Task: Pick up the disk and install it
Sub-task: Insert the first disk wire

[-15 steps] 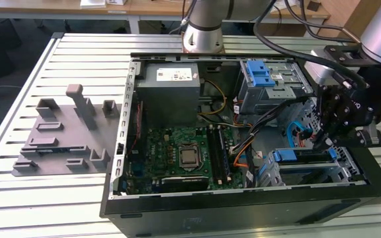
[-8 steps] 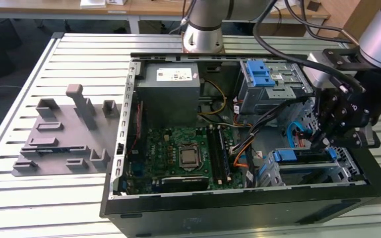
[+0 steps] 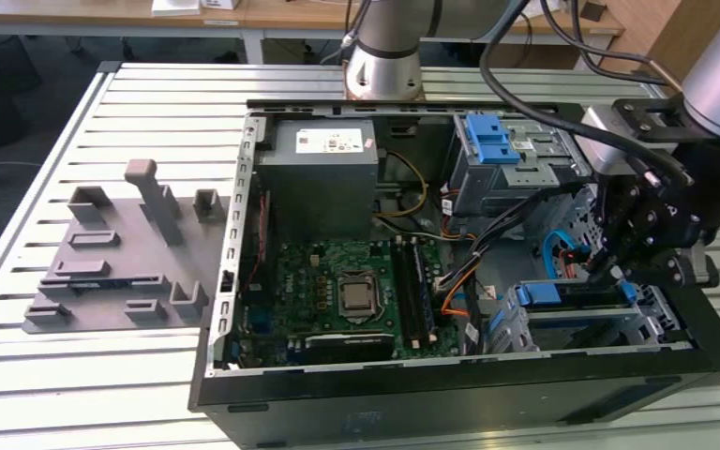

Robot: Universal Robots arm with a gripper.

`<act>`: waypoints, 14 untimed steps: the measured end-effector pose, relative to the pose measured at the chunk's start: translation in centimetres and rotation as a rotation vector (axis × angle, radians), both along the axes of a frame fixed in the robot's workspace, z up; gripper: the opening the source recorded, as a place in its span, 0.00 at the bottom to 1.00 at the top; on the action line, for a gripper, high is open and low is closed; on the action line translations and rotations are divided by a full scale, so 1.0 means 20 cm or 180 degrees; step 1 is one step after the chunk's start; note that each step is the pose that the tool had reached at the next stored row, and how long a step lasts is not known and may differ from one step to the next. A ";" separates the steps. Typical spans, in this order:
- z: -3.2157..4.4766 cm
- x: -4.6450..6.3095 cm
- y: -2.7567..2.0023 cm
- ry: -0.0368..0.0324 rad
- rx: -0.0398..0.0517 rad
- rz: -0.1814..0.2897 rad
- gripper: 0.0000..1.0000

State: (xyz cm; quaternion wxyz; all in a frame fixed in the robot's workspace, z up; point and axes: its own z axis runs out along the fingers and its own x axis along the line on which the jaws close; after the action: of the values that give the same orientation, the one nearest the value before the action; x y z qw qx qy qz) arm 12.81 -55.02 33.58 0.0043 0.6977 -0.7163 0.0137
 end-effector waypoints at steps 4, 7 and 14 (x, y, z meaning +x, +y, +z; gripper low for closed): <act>-0.006 0.00 -0.001 0.0000 0.0016 -0.0001 0.17; -0.009 0.00 -0.003 0.0000 0.0024 -0.0002 0.17; -0.014 0.00 -0.012 0.0000 0.0035 -0.0002 0.17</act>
State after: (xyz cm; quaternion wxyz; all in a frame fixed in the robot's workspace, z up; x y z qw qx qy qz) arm 12.81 -55.27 33.29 0.0004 0.6974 -0.7166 0.0097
